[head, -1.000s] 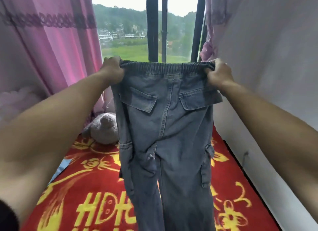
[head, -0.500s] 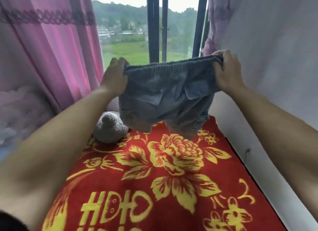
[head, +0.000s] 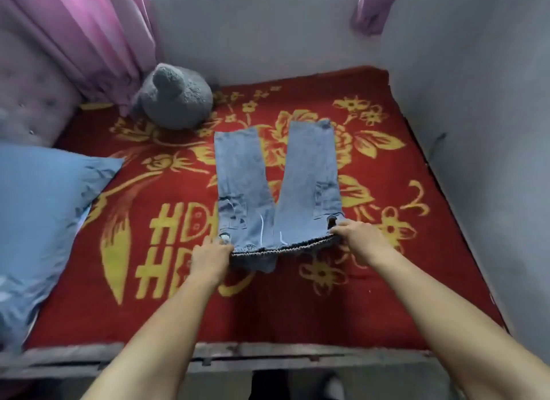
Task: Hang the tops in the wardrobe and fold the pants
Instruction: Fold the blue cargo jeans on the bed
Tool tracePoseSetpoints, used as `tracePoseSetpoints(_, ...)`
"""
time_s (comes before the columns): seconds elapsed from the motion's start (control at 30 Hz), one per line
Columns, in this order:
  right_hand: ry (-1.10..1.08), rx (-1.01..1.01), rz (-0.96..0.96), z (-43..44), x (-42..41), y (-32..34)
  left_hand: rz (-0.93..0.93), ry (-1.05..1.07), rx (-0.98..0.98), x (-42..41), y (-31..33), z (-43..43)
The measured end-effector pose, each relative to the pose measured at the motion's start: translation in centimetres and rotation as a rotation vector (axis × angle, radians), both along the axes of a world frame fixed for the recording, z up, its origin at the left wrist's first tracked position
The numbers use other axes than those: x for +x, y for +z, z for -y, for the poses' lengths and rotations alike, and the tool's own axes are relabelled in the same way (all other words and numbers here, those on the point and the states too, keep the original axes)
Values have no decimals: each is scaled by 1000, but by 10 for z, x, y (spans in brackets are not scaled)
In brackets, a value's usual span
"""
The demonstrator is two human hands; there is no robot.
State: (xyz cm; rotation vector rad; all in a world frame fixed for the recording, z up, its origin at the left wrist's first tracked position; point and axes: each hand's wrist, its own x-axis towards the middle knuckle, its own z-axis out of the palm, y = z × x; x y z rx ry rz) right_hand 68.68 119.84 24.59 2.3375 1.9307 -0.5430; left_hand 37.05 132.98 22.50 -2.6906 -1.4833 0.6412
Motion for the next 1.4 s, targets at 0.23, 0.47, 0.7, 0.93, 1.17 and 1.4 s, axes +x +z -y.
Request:
tracePoseSetpoints(0.23,39,-172,67,60,-35,-71,-85,-17,-7,-24,-52,64)
tracePoseSetpoints(0.47,-5,-322,107,104,-70,-162,-81,-83,-115,-46,-141,105)
tracePoseSetpoints(0.7,-48,-425,150,151,-96,-284,-52,39,-147,-64,-266,149)
tracePoseSetpoints(0.93,-116,-642,-41,125,-91,-312,-128,104,-266,-51,-306,165)
tracePoseSetpoints(1.17,-697,-187,-125,83,-45,-299,343,132,-105,-6,-303,154)
tracePoseSetpoints(1.4,-858,-204,-137,50,-3,-336,257,272,-332,49,-328,149)
